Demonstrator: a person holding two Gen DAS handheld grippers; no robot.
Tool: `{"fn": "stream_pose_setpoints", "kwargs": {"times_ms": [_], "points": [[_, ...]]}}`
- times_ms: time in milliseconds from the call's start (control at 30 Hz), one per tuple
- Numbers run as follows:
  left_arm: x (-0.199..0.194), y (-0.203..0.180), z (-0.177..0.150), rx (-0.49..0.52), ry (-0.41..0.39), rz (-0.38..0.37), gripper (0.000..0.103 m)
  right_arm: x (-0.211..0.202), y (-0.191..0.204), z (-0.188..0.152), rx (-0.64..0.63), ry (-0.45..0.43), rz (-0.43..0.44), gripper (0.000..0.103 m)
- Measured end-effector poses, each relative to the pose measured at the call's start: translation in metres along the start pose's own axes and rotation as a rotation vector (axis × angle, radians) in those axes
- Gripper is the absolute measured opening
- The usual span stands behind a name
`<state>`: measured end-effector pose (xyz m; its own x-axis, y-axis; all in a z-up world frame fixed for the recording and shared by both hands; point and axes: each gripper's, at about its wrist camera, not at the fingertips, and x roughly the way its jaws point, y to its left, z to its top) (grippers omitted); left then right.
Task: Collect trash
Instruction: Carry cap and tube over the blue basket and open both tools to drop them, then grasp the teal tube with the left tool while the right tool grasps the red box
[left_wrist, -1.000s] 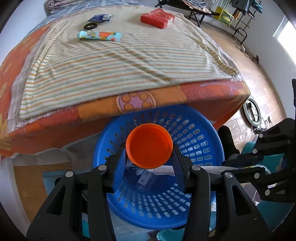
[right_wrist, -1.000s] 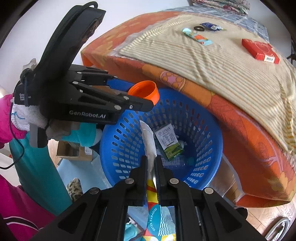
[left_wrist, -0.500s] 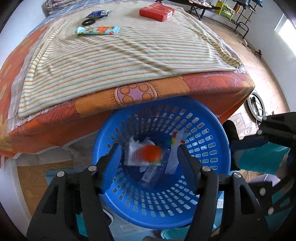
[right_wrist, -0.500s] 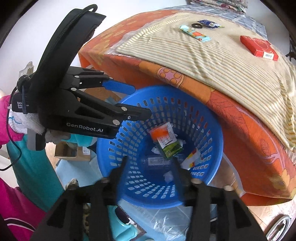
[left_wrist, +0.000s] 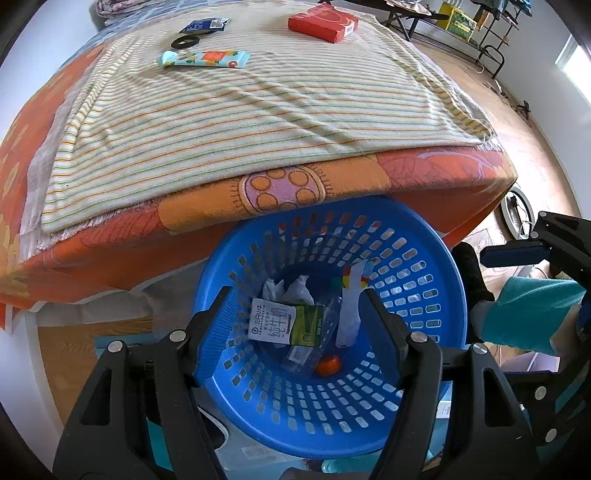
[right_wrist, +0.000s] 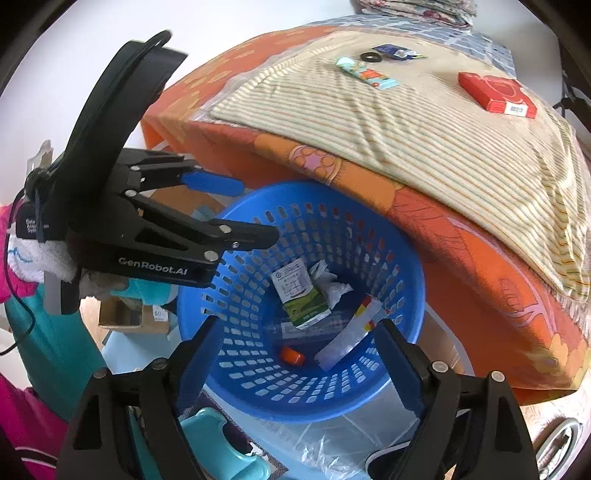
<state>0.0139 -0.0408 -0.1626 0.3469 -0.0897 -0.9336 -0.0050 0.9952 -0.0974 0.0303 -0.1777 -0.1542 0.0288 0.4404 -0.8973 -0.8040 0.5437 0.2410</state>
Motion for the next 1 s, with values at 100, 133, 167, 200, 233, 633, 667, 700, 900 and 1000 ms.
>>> {"fn": "stream_pose_setpoints", "kwargs": {"times_ms": [100,133,167,200,233,633,667,700,900,1000], "points": [[0.0,0.0,0.002,-0.01,-0.002,0.0,0.07,-0.002,-0.004,0.002,0.02,-0.01,-0.007,0.089],[-0.001,0.001,0.003,-0.012,-0.003,0.0,0.07,-0.003,-0.005,0.003,0.025,-0.012,-0.011,0.089],[-0.002,0.002,0.004,-0.016,-0.005,0.0,0.07,-0.004,-0.006,0.003,0.031,-0.014,-0.014,0.09],[-0.003,0.003,0.005,-0.021,-0.007,0.0,0.07,-0.005,-0.007,0.004,0.036,-0.018,-0.017,0.09],[-0.003,0.003,0.006,-0.025,-0.009,0.001,0.07,-0.006,-0.009,0.005,0.042,-0.022,-0.02,0.09],[-0.022,0.03,0.048,-0.129,-0.062,-0.006,0.07,-0.029,-0.029,0.028,0.123,-0.112,-0.072,0.092],[-0.024,0.033,0.053,-0.142,-0.067,-0.009,0.07,-0.031,-0.032,0.031,0.134,-0.121,-0.075,0.092],[-0.026,0.036,0.059,-0.158,-0.074,-0.012,0.07,-0.035,-0.036,0.034,0.153,-0.134,-0.076,0.092],[-0.031,0.06,0.092,-0.247,-0.098,-0.028,0.07,-0.051,-0.067,0.056,0.267,-0.181,-0.071,0.092],[-0.028,0.072,0.111,-0.28,-0.109,-0.02,0.07,-0.056,-0.082,0.07,0.329,-0.193,-0.062,0.092]]}}
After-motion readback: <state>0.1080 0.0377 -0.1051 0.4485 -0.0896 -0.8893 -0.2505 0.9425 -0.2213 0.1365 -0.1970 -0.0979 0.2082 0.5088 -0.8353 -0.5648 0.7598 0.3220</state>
